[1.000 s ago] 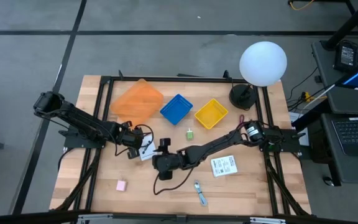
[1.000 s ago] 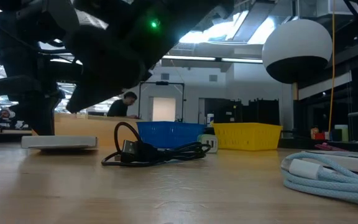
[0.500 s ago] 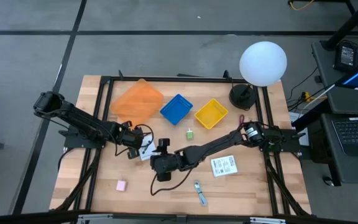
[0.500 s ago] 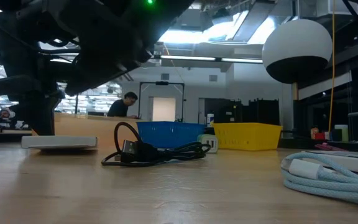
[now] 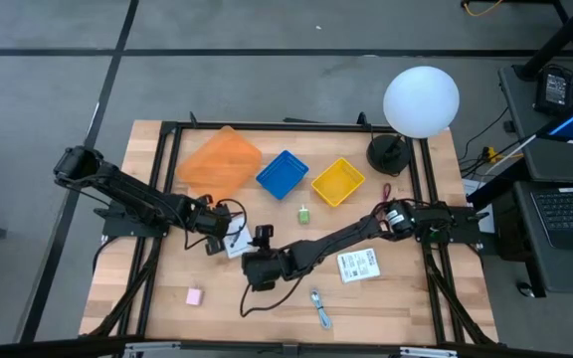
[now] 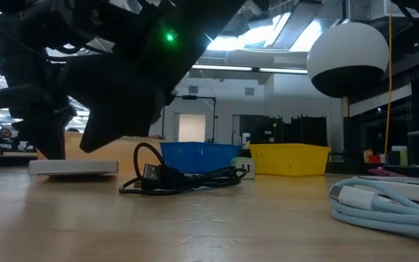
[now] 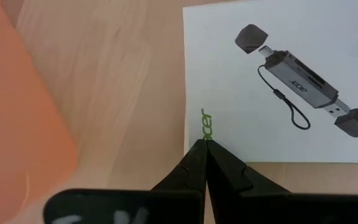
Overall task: Pick and place items into bin
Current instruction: Put the left white card reader box into the yellow bin
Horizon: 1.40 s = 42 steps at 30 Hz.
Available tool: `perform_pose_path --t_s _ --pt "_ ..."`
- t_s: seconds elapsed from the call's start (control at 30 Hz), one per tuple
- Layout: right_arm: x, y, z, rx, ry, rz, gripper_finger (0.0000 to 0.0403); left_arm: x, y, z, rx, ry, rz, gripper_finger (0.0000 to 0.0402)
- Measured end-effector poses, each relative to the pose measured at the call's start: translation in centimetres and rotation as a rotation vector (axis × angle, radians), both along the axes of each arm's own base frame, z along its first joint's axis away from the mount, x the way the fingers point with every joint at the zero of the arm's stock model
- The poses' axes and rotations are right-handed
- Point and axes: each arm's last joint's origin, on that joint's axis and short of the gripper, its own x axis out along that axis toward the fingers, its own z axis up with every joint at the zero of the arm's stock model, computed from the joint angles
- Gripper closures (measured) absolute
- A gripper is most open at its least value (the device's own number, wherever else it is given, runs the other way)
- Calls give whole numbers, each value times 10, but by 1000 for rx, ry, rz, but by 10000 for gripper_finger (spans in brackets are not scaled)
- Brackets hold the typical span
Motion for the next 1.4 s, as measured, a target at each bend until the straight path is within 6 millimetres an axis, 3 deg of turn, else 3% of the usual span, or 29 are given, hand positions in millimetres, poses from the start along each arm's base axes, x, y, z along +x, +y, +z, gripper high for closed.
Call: perform_pose_path --t_s 0.17,0.8,0.97,1.07,1.2,1.4 --pt "-5 -2 -4 -41 74 17 173 4 0 1 -4 -44 7 400" --pt "-1 -2 8 -37 52 12 173 10 7 5 18 -56 -10 400" --pt "-4 -3 20 -33 45 10 173 19 -5 20 38 -99 -141 400" --pt "-9 -2 36 -28 23 -7 173 20 -16 25 21 -119 -218 400" --pt "-14 1 52 -37 -3 -19 173 19 -25 23 10 -141 -250 400" --pt "-15 1 52 -37 -2 -18 173 33 -33 13 18 -194 -286 400"
